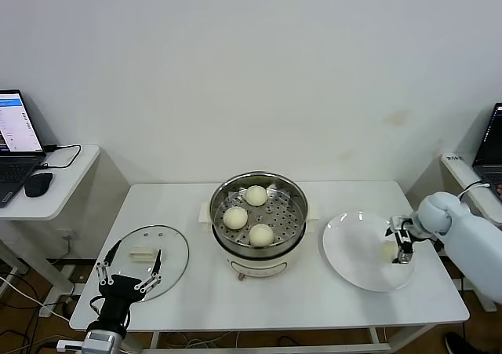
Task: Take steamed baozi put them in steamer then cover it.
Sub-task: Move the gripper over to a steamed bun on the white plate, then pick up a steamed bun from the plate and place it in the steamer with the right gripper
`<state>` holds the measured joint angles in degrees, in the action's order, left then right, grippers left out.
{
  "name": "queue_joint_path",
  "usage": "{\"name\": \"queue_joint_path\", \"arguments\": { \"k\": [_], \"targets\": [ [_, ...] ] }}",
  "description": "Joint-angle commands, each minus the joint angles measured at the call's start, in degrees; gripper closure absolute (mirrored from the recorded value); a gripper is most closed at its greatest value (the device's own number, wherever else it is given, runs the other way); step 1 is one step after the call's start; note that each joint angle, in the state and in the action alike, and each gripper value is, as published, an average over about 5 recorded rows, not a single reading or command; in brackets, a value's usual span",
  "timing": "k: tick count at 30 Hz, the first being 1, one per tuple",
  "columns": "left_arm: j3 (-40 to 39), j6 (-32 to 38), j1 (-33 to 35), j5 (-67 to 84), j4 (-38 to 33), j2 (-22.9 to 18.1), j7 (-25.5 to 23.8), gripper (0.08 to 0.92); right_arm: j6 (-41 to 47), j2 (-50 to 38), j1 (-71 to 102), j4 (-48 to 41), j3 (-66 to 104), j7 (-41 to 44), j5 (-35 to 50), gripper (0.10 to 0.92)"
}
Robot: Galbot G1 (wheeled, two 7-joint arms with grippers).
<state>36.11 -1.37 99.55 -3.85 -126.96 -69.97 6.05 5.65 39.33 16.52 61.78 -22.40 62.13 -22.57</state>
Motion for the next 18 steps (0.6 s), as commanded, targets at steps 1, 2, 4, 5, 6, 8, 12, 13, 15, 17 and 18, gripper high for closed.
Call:
{"name": "queue_joint_path", "arguments": {
  "k": [1,2,4,5,6,8,12,13,15,17,18],
  "targets": [
    [-0.1,0.0,-0.2,0.0,0.2,-0.1,0.0,0.177,0.2,1.6,0.9,-2.0,0.8,0.4,-1.8,0.251],
    [-0.1,0.0,-0.2,0.0,0.3,-0.1,0.0,0.177,0.2,1.6,0.9,-2.0,0.8,0.5,-1.9,0.266],
    [-0.2,0.0,-0.3,0.0,0.5,-0.1,0.0,0.177,0.2,1.4,0.8,-1.9,0.9,0.6,-1.9,0.291],
    [-0.2,0.1,-0.3,0.0,0.6,-0.1,0.0,0.177,0.2,1.3,0.8,-1.8,0.9,0.7,-1.9,0.3],
    [-0.2,0.1,-0.3,0.0,0.7,-0.1,0.0,0.177,0.2,1.1,0.7,-1.6,0.8,0.8,-1.8,0.31],
    [-0.2,0.1,-0.3,0.0,0.7,-0.1,0.1,0.177,0.3,0.7,0.2,-1.1,0.6,0.9,-1.4,0.337],
    [-0.1,0.1,-0.3,0.1,0.6,0.0,0.0,0.177,1.3,-1.4,-2.3,1.7,-1.2,1.1,1.0,0.377],
    [-0.1,0.1,-0.4,0.1,0.6,0.0,0.0,0.177,1.9,-2.2,-3.4,2.8,-2.2,1.3,2.1,0.385],
    [-0.1,0.1,-0.4,0.1,0.6,0.1,0.0,0.177,3.4,-4.2,-6.6,5.6,-5.1,1.5,5.0,0.393],
    [-0.2,0.0,-0.5,0.1,0.6,0.1,0.0,0.177,5.5,-6.2,-10.7,8.4,-8.9,1.5,8.7,0.397],
    [-0.2,0.0,-0.6,0.1,0.6,0.1,0.0,0.177,6.6,-7.1,-12.8,9.6,-10.8,1.5,10.4,0.397]
  ]
}}
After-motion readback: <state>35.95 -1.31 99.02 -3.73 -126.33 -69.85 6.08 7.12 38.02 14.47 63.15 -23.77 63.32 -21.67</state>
